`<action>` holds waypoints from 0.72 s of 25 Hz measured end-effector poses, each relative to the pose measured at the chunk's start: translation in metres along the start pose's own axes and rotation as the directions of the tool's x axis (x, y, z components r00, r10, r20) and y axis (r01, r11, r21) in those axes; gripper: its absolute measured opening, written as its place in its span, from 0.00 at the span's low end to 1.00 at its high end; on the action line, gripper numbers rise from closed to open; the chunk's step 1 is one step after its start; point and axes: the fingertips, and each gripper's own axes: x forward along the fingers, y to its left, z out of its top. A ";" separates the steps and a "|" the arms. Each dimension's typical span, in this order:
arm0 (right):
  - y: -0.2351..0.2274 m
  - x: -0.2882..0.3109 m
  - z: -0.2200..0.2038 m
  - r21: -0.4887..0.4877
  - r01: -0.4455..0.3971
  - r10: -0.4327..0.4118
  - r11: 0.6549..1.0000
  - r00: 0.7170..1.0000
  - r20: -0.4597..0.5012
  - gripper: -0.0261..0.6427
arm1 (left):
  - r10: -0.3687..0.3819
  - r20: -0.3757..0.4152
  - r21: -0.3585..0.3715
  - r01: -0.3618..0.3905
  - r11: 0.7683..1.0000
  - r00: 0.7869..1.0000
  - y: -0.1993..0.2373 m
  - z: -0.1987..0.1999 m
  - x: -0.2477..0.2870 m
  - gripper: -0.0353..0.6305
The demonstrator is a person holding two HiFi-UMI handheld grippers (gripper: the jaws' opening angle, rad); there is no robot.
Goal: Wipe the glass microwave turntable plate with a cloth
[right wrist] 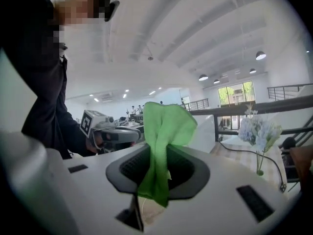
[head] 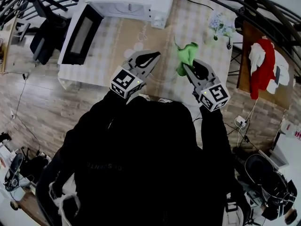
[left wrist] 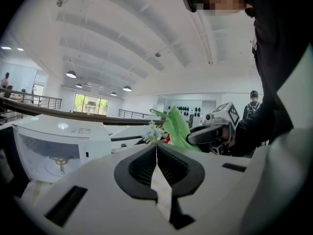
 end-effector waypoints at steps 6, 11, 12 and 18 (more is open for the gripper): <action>0.011 -0.011 0.046 -0.055 0.027 -0.019 0.998 0.990 0.138 0.20 | -0.017 0.067 0.052 0.013 0.999 0.998 -0.013 0.044 -0.002 0.09; 0.016 -0.018 0.068 -0.080 0.065 -0.048 0.995 0.979 0.196 0.20 | -0.033 0.120 0.086 0.023 0.996 0.992 -0.022 0.074 -0.002 0.09; 0.017 -0.020 0.072 -0.084 0.074 -0.055 0.994 0.977 0.207 0.20 | -0.036 0.127 0.093 0.024 0.995 0.991 -0.025 0.079 -0.002 0.09; 0.025 -0.027 0.094 -0.121 0.087 -0.056 0.989 0.969 0.240 0.20 | -0.064 0.154 0.112 0.047 0.993 0.986 -0.040 0.099 -0.001 0.09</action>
